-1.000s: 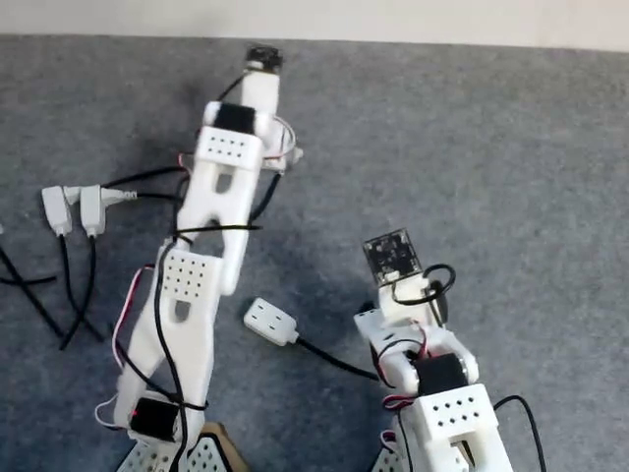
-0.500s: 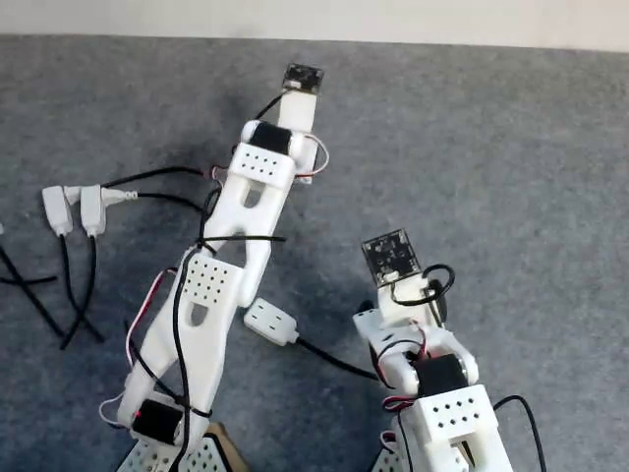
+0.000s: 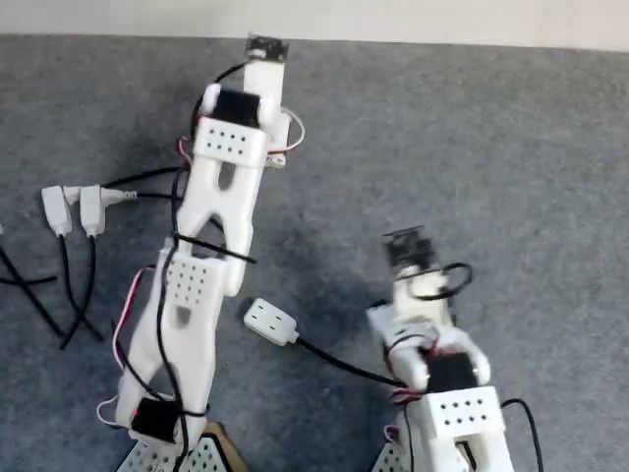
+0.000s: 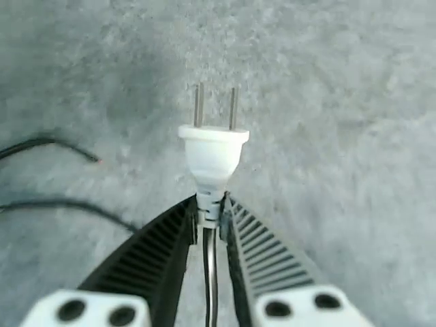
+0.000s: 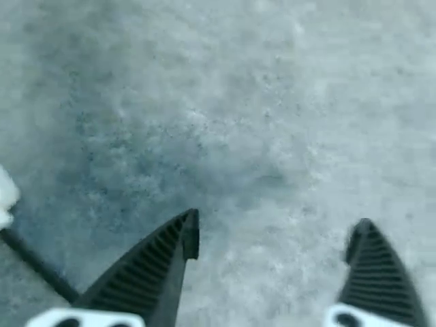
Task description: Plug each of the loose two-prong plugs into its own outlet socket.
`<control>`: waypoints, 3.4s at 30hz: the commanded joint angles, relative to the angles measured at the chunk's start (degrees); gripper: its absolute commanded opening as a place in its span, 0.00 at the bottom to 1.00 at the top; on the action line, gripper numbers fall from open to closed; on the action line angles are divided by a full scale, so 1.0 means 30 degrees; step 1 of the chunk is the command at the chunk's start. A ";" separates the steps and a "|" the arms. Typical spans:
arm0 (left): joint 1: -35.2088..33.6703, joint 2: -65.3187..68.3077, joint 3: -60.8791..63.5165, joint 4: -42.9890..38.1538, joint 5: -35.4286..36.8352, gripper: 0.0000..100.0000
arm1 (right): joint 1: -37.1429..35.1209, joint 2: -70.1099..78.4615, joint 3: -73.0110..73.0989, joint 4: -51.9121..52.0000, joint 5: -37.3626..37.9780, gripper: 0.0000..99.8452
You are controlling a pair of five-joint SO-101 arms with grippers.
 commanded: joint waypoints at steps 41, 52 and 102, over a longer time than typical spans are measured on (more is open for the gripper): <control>1.1531 -1.4374 2.6330 -1.0989 0.3136 0.23 | 1.1179 -0.0278 -0.1978 0.2183 0.3692 0.01; 0.4674 -1.4344 1.5751 -0.3429 0.7883 0.23 | 0.8659 0.0190 -0.3179 0.3267 0.2256 0.00; -1.3084 -1.4168 2.5978 -0.6916 1.4476 0.23 | -0.4498 1.8359 -0.9568 -0.0015 -1.9282 0.21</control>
